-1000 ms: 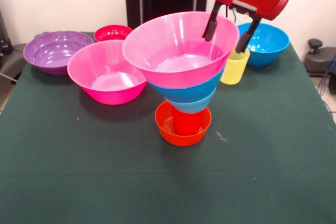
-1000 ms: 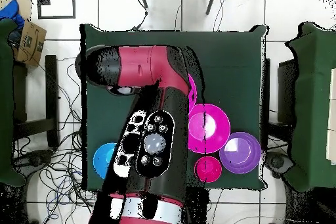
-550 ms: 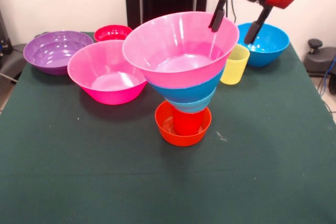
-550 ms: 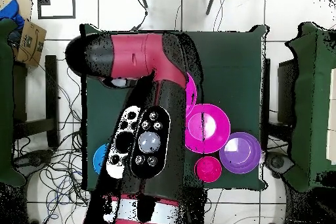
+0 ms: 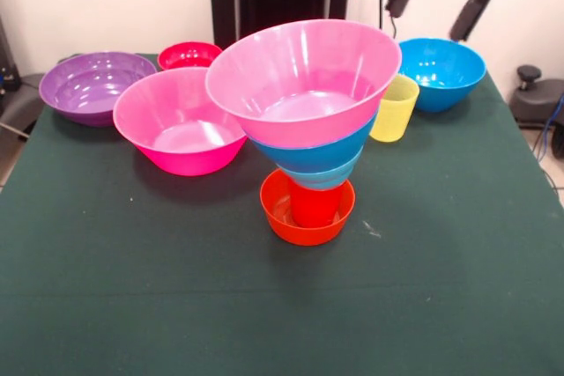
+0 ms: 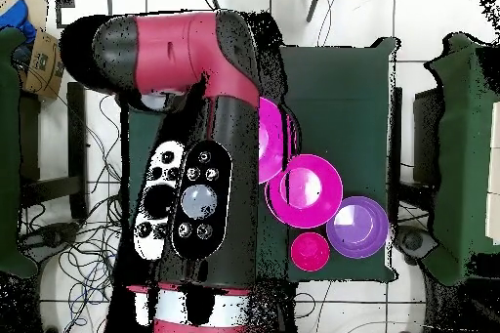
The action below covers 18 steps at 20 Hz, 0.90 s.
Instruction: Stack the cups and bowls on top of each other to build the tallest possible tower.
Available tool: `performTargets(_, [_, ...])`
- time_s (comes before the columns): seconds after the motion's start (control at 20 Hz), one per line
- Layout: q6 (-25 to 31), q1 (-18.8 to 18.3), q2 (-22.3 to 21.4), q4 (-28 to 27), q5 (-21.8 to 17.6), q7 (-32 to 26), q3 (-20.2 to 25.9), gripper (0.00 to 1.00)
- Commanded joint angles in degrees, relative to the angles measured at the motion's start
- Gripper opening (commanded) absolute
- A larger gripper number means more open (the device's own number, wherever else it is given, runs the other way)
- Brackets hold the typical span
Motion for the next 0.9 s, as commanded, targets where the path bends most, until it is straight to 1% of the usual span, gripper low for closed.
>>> performTargets(0.05, [7.51,2.67,6.74,-6.42,2.18,15.52,2.6,1.0])
performTargets(0.15, [6.21,3.22,6.77,-5.12,3.54,17.93,2.48,1.0])
performTargets(0.25, [1.82,3.79,6.29,-1.46,5.19,20.17,2.49,1.0])
performTargets(0.4, [-3.15,4.41,5.37,3.04,5.92,20.57,2.25,1.0])
performTargets(0.5, [-5.04,4.67,5.17,4.58,6.14,20.57,2.11,1.0])
performTargets(0.65, [-5.63,4.85,4.97,5.47,5.89,20.52,1.65,1.0])
performTargets(0.9, [-8.69,5.41,4.6,7.29,5.34,20.44,1.04,1.0])
